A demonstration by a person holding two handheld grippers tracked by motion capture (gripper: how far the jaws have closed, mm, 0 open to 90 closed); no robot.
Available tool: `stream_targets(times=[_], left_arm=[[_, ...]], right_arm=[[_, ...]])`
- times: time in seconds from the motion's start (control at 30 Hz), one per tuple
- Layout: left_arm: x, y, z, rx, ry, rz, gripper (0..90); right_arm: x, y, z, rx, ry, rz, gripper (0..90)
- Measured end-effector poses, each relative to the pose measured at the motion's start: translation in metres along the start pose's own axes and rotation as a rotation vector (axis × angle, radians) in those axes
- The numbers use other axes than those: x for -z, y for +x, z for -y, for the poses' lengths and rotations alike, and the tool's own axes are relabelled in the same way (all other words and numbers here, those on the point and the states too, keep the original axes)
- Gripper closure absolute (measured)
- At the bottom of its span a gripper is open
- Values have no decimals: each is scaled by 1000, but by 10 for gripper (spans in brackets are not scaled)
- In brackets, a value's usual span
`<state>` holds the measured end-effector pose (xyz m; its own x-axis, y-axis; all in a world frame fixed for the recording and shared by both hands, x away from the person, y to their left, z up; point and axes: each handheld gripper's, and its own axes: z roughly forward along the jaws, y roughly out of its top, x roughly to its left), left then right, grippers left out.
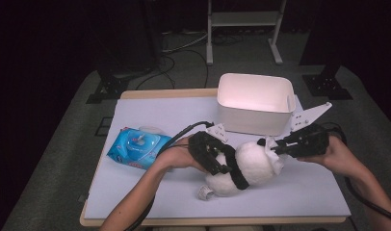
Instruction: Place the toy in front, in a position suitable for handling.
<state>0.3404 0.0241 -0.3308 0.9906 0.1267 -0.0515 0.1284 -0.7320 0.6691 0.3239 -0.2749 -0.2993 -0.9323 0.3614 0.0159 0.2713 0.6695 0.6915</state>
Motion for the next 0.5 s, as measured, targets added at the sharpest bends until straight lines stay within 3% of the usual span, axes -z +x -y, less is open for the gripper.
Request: stream_targets(times=[0.17,0.27,0.5], left_arm=[[1,-1,3,4,-9,5,173],[1,-2,5,3,17,-5,151],[-7,-2,10,3,37,20,132]], right_arm=[[-1,1,0,4,-2,-2,767],[0,0,3,-1,10,6,767],[-1,-2,11,-22,4,2,767]])
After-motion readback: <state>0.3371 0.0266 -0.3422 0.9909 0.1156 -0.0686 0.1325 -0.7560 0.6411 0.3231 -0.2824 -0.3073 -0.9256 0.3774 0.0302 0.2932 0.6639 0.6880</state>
